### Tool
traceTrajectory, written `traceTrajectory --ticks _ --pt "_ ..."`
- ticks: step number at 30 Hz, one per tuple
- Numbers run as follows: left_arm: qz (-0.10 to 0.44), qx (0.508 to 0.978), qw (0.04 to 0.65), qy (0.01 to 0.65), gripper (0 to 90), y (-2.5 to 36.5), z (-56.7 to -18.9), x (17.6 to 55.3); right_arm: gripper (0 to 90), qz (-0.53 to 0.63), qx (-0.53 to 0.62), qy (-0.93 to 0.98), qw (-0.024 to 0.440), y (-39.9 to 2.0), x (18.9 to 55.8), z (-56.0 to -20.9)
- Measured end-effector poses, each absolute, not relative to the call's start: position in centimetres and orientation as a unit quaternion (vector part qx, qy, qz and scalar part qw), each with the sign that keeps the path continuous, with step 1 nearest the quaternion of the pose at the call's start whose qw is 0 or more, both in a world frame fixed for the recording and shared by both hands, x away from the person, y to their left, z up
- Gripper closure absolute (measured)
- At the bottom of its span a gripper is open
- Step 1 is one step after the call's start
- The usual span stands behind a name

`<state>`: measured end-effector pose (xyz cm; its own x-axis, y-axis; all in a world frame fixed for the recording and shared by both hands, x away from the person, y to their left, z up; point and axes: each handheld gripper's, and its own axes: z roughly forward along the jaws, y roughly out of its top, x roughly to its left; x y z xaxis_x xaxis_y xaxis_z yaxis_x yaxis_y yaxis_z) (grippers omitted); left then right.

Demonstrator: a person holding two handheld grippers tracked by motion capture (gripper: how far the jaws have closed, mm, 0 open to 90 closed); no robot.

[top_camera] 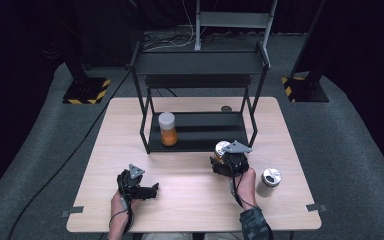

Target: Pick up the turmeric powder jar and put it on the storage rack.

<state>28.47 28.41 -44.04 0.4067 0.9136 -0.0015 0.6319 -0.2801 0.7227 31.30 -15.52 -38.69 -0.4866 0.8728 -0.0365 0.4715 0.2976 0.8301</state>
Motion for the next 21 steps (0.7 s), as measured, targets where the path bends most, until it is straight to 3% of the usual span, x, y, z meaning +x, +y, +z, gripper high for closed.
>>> traceTrajectory --ticks 21 --pt "0.213 0.771 0.33 0.501 0.5 28.4 -44.0 28.5 30.2 0.393 0.441 0.769 0.246 -15.0 33.0 -38.4"
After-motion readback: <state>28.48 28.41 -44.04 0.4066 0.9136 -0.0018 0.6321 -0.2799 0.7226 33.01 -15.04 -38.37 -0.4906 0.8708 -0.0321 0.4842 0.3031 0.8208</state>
